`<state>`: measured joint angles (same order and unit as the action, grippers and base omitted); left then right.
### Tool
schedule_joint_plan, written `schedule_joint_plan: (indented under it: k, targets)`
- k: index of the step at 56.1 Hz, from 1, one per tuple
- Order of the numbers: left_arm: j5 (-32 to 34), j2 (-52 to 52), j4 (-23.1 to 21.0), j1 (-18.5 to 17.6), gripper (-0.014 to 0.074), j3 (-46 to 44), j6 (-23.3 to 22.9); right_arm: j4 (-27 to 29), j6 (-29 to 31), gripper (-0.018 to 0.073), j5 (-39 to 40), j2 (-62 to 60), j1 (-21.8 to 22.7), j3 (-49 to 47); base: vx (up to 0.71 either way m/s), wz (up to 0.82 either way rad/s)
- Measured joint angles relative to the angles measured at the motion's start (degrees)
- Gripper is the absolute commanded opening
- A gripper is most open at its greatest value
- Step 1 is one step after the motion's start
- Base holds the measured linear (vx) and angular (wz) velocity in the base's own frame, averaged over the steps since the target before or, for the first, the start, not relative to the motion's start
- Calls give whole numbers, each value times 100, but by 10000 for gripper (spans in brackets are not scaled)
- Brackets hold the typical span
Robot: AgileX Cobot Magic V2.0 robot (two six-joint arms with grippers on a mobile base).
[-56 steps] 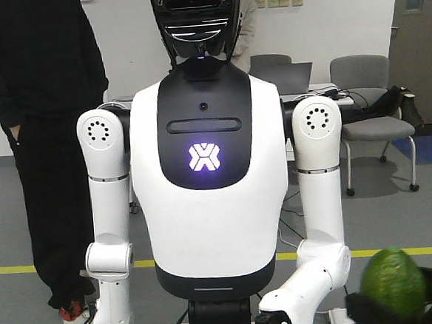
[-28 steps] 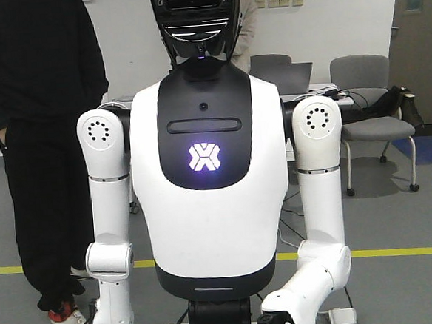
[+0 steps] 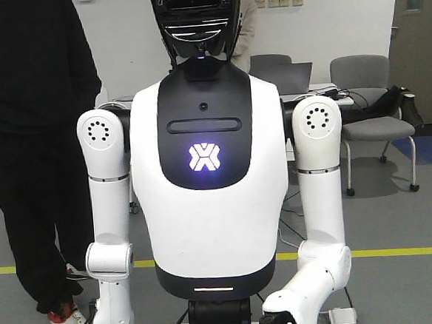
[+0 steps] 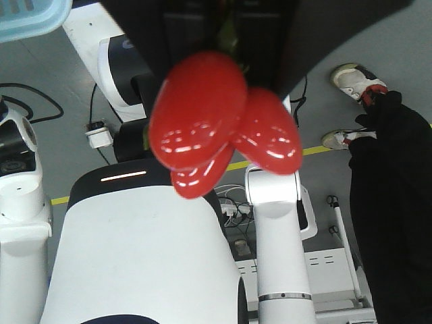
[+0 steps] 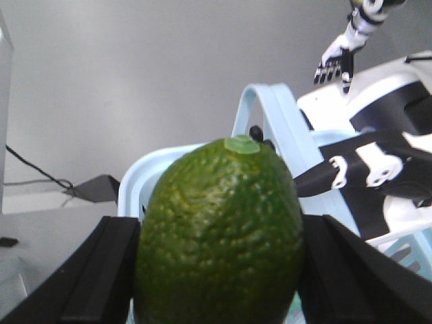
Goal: Pick snacks and fruit into basket
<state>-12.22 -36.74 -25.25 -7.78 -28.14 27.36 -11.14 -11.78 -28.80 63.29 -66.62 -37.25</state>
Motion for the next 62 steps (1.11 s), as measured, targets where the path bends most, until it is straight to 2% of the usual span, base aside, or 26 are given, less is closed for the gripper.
schedule_joint_plan:
  k: [11, 20, 27, 40, 46, 53, 62]
  targets:
    - [0, 0, 0, 0, 0, 0, 0, -6, 0, 10, 221, 493, 0, 0, 0, 0]
    - [0, 0, 0, 0, 0, 0, 0, -6, -6, 95, 329, 678, 0, 0, 0, 0]
    - [0, 0, 0, 0, 0, 0, 0, -6, -6, 216, 343, 685, 0, 0, 0, 0]
    - [0, 0, 0, 0, 0, 0, 0, -24, -75, 534, 378, 685, 0, 0, 0, 0]
    - [0, 0, 0, 0, 0, 0, 0, -95, -93, 611, 385, 685, 0, 0, 0, 0]
    - [0, 0, 0, 0, 0, 0, 0, -344, -98, 623, 401, 685, 0, 0, 0, 0]
    - [0, 0, 0, 0, 0, 0, 0, -513, -98, 595, 395, 685, 0, -23, 0, 0]
